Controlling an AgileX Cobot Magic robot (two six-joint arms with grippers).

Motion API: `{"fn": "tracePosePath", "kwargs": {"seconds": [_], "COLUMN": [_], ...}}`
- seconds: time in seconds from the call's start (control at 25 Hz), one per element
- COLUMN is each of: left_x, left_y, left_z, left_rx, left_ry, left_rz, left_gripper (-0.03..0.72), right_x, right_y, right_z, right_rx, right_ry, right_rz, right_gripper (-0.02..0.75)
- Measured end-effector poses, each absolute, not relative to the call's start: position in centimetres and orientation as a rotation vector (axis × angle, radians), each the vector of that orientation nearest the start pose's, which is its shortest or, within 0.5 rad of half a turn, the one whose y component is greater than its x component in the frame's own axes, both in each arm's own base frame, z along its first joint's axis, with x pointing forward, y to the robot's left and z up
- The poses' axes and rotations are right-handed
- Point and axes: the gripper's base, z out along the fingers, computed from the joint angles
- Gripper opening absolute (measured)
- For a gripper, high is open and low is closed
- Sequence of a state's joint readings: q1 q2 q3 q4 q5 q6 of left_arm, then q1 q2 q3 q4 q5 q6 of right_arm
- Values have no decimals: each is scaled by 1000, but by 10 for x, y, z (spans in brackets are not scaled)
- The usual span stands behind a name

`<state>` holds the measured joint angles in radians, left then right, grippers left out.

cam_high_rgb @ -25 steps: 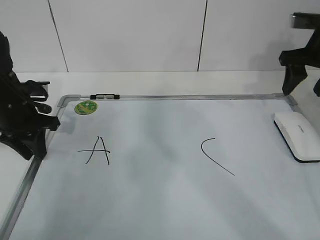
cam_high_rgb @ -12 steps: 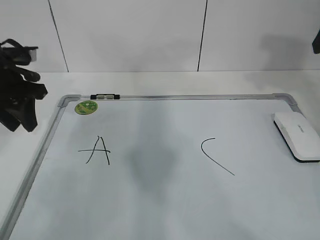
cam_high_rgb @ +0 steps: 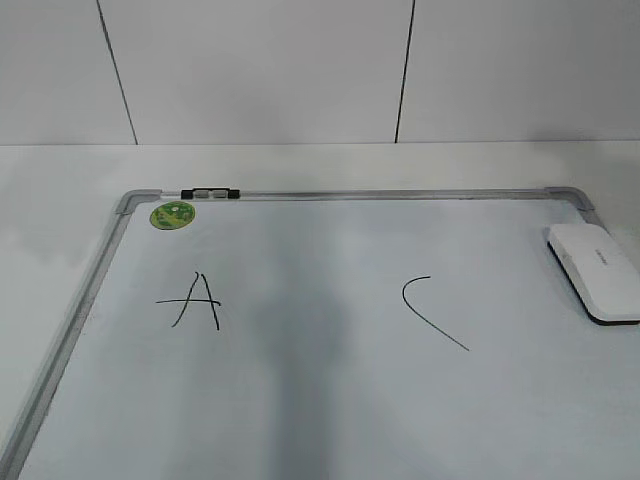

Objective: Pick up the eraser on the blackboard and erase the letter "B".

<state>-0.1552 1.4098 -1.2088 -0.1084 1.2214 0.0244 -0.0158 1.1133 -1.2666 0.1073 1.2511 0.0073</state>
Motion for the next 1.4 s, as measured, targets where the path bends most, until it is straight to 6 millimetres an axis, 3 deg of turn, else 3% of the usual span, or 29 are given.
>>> {"fn": "tracePosePath", "kwargs": {"seconds": [0.24,0.52,0.68,0.92,1.2,1.4], "left_x": [201,127,81,19,-22,-16], "left_y": [-41,-30,-23,-12,-5,-6], "left_z": [327,322,321,313,289,284], "left_rx": [225,223,259,284,276,275], "left_ry": [2815,2694,2550,2287,2111,2102], "left_rz": [-190,-199,-194,-160,-159,-164], "left_gripper": [247,237,237,237,237,237], "right_x": [135,66,35,6,-11,-17], "right_y": [5,6,6,6,7,6], "right_z": [390,360,339,305,277,272], "right_rx": [20,-36,-45,-49,-113,-130], "right_ry": [2509,2398,2328,2263,2204,2149], "right_rz": [103,72,65,60,24,0], "right_gripper": [552,552,552,552,552,551]}}
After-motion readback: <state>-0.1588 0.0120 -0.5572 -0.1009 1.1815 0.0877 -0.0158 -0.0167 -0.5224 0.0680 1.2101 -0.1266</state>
